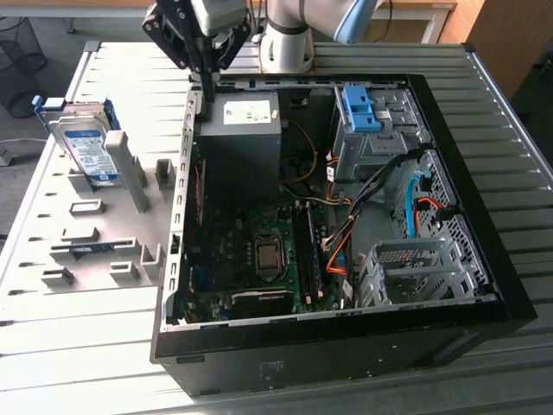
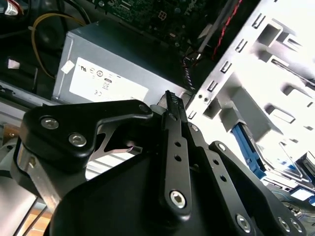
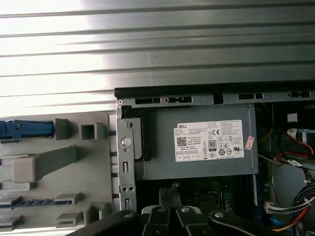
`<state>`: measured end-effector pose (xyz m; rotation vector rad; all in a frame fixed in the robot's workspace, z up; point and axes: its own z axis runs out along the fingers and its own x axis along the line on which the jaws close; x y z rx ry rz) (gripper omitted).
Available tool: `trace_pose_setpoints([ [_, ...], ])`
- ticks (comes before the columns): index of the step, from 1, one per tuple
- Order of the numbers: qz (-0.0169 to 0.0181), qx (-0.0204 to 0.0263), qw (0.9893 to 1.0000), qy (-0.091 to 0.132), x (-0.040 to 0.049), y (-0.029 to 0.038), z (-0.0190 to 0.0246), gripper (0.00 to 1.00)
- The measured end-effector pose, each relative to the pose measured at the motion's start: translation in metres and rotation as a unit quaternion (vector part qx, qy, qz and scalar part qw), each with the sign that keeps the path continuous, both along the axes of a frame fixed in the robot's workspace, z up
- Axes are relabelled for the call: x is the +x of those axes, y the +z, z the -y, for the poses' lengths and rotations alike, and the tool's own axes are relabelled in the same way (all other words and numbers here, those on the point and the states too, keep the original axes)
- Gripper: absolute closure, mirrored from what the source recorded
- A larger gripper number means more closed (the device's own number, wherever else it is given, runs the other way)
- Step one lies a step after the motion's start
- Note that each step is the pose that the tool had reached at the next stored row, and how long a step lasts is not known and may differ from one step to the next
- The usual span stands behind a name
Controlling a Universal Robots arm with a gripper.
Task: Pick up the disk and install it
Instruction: 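Reach for the disk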
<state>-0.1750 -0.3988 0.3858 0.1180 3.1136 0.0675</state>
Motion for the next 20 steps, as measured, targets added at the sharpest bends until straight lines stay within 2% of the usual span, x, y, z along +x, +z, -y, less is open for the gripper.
trace_pose_setpoints([
  [10, 0.0, 0.0, 1.0, 0.0, -0.0176, -0.0007, -0.002, 0.89],
  [20, 0.0, 0.0, 1.0, 0.0, -0.0245, -0.0013, -0.0026, 0.89],
])
